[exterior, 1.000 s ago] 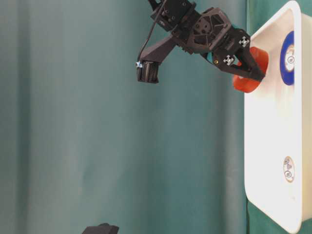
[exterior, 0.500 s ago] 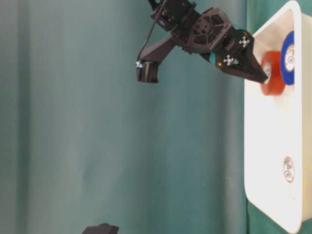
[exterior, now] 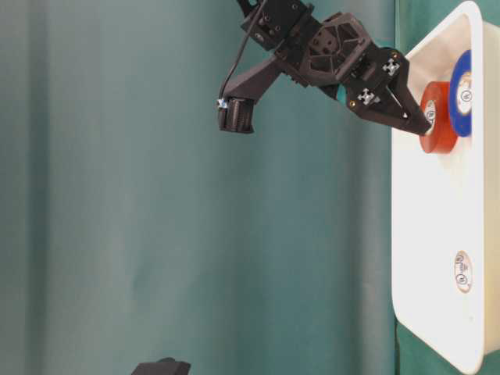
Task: Put the tape alternately from left to right into the white case.
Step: 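Release the orange-red roll and pull the right gripper back down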
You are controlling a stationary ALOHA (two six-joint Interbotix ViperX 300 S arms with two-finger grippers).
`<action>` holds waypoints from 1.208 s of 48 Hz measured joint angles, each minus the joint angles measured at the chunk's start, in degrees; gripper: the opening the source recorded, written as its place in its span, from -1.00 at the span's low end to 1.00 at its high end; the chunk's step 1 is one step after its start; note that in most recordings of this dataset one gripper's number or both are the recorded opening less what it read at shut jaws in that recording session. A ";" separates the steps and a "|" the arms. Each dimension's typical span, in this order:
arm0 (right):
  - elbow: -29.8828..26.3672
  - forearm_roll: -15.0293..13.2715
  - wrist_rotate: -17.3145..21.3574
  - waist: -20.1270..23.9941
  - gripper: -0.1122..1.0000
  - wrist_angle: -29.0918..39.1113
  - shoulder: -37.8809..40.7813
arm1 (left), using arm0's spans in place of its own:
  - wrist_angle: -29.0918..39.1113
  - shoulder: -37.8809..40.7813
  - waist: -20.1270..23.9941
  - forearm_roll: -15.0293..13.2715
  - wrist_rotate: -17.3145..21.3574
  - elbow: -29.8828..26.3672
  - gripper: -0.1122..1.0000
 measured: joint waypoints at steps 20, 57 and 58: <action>0.09 0.00 0.00 2.81 0.79 0.00 -3.08 | 0.00 -0.09 0.00 0.00 0.00 0.00 0.77; 4.83 -0.09 0.26 16.00 0.79 -1.93 -12.30 | 0.00 -0.09 0.00 0.00 -0.09 0.00 0.77; 4.83 -0.09 0.26 16.26 0.79 -2.02 -12.30 | 0.00 -0.09 0.00 0.00 -0.09 0.00 0.77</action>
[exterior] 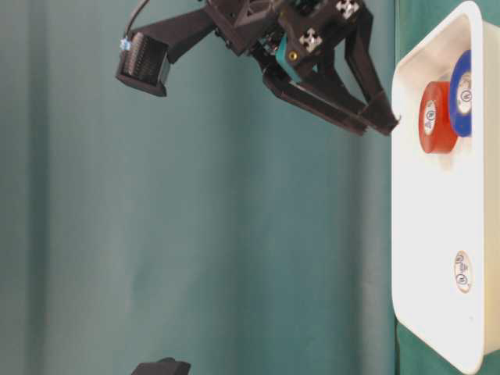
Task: Put the tape alternately from left to right into the white case.
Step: 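Release the orange-red roll and pull the right gripper back down, then move the left gripper over the yellow roll and grasp its rim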
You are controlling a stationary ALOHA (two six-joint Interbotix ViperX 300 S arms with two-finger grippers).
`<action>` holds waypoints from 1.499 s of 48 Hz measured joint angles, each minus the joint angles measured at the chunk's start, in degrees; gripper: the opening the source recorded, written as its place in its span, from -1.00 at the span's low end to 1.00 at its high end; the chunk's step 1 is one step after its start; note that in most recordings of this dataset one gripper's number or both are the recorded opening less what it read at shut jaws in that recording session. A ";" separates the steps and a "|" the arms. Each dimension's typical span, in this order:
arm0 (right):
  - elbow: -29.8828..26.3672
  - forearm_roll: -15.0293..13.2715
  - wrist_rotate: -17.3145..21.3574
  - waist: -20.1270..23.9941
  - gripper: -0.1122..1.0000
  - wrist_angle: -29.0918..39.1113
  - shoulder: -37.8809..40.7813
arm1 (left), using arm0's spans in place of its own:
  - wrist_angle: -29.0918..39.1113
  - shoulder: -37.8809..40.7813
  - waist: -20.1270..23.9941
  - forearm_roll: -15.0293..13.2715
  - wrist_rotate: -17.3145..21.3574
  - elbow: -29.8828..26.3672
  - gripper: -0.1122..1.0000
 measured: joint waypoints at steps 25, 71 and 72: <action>2.64 0.00 0.09 7.56 0.79 -1.76 -1.14 | 0.00 0.09 -0.09 0.00 0.00 0.00 0.77; 6.06 0.00 0.35 8.61 0.79 -6.42 -2.90 | -0.79 1.05 -0.26 0.00 -0.79 0.00 0.77; 6.06 0.00 0.35 8.61 0.79 -6.50 -2.90 | -1.05 1.41 -0.26 0.00 -0.62 0.00 0.77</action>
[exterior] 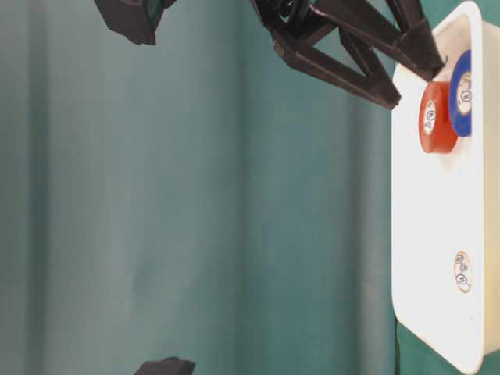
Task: Put the tape alternately from left to right into the white case.
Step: 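Move the left gripper over the yellow roll and grasp its rim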
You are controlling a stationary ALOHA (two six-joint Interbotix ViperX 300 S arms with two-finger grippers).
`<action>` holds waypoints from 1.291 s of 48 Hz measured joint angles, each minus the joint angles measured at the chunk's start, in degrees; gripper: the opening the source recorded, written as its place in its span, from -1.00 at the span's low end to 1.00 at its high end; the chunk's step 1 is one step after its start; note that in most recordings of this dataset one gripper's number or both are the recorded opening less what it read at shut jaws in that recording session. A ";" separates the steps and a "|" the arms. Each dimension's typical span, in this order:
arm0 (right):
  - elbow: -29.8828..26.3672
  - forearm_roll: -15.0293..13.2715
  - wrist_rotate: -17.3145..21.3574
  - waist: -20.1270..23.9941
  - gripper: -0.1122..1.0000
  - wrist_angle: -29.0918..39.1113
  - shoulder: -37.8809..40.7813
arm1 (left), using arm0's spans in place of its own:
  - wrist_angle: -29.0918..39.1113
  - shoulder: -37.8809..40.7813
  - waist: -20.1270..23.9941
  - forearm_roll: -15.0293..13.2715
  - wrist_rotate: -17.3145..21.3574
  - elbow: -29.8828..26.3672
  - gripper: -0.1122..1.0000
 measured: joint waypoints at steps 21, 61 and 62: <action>0.00 0.00 0.09 0.00 0.79 -0.09 0.09 | -2.81 7.65 2.37 0.09 2.90 -1.49 0.76; 0.00 0.00 0.18 0.00 0.79 -0.09 0.09 | -3.25 16.35 5.71 0.18 11.78 -7.21 0.76; 0.00 0.00 0.18 0.00 0.79 -0.09 0.09 | -3.25 16.52 5.80 0.18 11.69 -7.38 0.76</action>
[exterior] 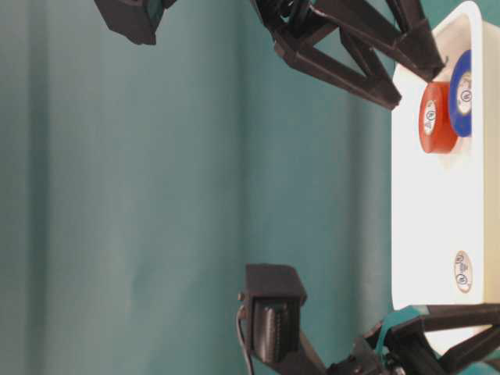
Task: Put the tape alternately from left to right into the white case.
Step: 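Move the left gripper over the yellow roll and grasp its rim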
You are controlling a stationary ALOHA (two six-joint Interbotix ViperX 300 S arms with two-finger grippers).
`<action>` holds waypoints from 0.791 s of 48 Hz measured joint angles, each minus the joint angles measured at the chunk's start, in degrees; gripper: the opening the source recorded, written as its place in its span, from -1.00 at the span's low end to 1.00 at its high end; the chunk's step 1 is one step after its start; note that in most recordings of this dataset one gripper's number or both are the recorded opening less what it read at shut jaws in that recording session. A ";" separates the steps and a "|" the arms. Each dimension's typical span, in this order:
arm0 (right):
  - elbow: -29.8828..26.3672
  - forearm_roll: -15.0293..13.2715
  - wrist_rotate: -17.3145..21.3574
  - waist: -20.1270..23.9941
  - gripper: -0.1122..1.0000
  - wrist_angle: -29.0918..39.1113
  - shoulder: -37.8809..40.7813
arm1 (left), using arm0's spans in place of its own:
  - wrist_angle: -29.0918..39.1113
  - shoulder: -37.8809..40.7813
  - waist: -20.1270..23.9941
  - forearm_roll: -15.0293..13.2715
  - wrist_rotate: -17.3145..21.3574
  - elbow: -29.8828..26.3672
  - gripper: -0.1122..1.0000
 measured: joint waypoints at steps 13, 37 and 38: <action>0.09 0.00 -0.09 0.00 0.79 0.00 0.00 | 0.00 1.85 0.53 -0.09 0.26 -0.26 0.76; 0.00 0.09 0.00 0.00 0.79 -0.09 0.00 | 0.18 3.87 0.53 0.00 0.18 -1.05 0.74; 0.00 0.00 0.00 0.00 0.79 -0.09 0.00 | 0.18 3.87 0.53 0.00 0.18 -1.14 0.73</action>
